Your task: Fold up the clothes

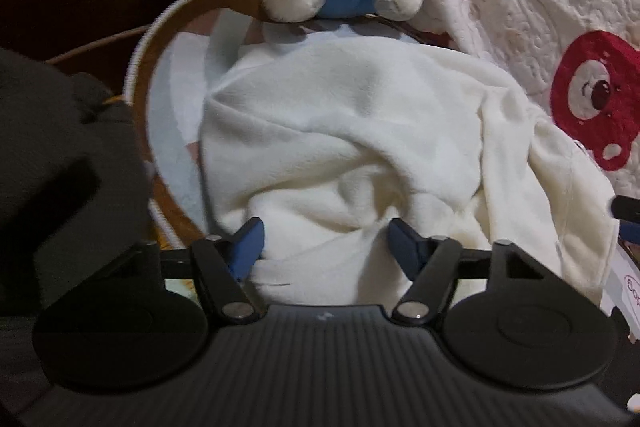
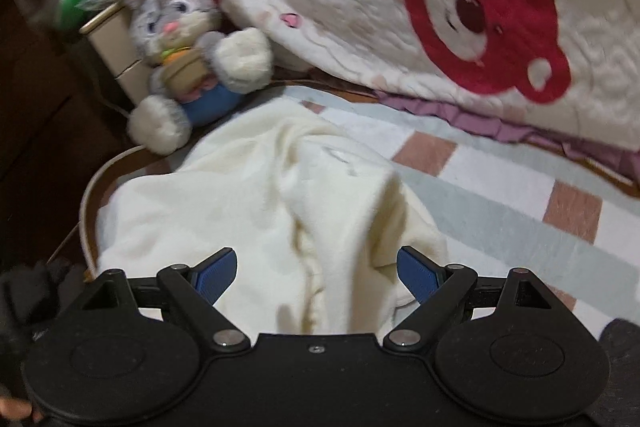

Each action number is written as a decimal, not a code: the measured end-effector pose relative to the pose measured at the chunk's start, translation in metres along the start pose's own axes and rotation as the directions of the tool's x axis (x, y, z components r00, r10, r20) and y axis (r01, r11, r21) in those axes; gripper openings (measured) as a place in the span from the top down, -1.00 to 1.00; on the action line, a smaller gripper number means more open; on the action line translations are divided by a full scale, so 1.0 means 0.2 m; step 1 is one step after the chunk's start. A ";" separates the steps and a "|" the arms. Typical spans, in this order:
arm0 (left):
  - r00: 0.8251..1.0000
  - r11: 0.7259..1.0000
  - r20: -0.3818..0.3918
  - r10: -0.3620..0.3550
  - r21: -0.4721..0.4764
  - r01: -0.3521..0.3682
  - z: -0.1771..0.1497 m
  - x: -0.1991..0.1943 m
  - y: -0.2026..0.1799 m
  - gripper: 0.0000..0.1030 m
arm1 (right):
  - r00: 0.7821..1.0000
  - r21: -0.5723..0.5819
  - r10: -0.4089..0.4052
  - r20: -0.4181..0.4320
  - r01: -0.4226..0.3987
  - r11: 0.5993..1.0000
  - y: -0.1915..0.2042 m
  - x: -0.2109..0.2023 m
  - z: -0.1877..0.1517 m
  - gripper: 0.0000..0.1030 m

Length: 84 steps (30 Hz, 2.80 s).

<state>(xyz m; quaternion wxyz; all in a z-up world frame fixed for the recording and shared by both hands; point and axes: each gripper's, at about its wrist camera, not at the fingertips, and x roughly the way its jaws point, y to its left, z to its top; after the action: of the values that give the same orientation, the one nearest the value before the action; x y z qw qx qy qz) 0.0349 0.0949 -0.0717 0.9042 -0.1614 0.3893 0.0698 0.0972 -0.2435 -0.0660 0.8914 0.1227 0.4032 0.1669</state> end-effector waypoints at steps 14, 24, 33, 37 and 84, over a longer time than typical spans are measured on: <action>0.984 0.991 0.143 0.106 -0.095 -0.093 0.00 0.09 0.04 -0.49 | 0.995 0.037 -0.095 -0.019 0.095 0.995 -0.10 0.28 0.05 -0.76; 0.978 0.941 -0.011 -0.207 -0.276 0.196 -0.03 0.23 0.18 -0.68 | 0.998 0.267 -0.015 -0.058 0.030 0.963 -0.34 0.43 -0.02 -0.77; 0.820 0.714 -0.019 -0.572 -0.505 0.485 -0.07 0.38 0.25 -0.68 | 0.911 0.598 0.412 0.013 -0.337 0.727 -0.31 0.52 -0.22 0.14; 0.747 0.640 -0.007 -0.665 -0.522 0.564 -0.08 0.40 0.20 -0.67 | 0.844 0.640 0.535 0.049 -0.438 0.632 -0.22 0.45 -0.25 0.28; 0.475 0.414 -0.292 -0.830 0.247 0.876 -0.50 -1.47 -1.00 -0.49 | 0.684 0.233 0.355 0.637 -0.610 0.757 -0.38 -2.21 -1.00 0.30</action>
<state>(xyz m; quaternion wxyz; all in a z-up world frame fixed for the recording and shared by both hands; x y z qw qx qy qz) -0.1849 -0.1281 0.1255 0.7994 -0.1707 0.3134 -0.4833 -0.3140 -0.4718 0.0778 0.8393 0.4625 0.1034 0.2662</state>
